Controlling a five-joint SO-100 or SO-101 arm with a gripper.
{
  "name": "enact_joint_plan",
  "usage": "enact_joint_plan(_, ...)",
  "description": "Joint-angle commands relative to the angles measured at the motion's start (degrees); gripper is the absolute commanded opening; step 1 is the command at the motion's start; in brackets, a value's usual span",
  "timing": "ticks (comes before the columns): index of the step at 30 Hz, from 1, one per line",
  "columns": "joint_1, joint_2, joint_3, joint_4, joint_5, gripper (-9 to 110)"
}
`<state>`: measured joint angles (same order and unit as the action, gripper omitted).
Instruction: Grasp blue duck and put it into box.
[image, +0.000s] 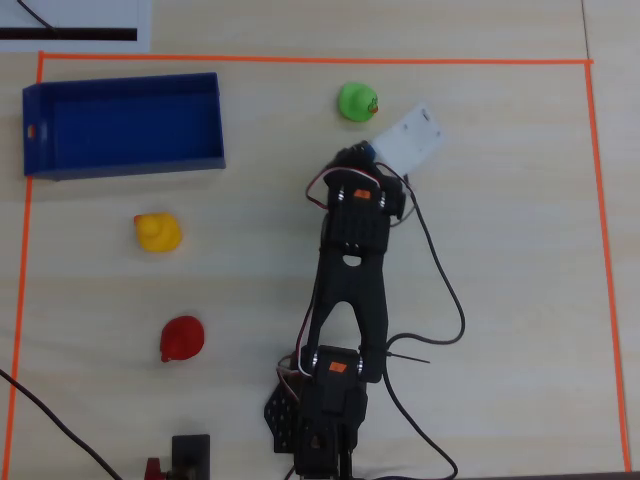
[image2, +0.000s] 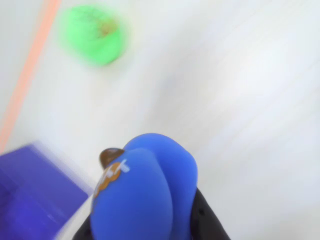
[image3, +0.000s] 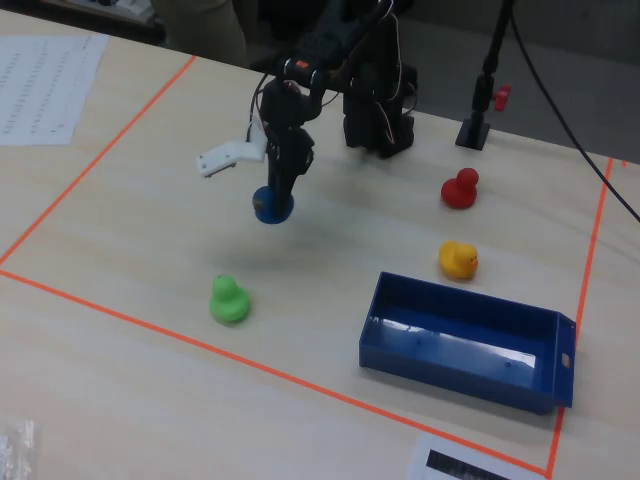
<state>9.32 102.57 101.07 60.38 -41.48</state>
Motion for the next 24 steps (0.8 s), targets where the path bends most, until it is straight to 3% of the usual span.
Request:
enact_joint_plan(1, -20.4, -5.6, -23.7, 15.6, 10.3, 0)
enact_joint_plan(6, -34.4, -18.5, -32.7, 10.8, 14.0, 0)
enact_joint_plan(15, -34.9, -50.9, -76.4, 12.0, 14.9, 0)
enact_joint_plan(21, -33.8, -61.9, -86.2, 15.0, 11.9, 35)
enact_joint_plan(24, -33.7, -62.4, -86.2, 20.4, 9.1, 35)
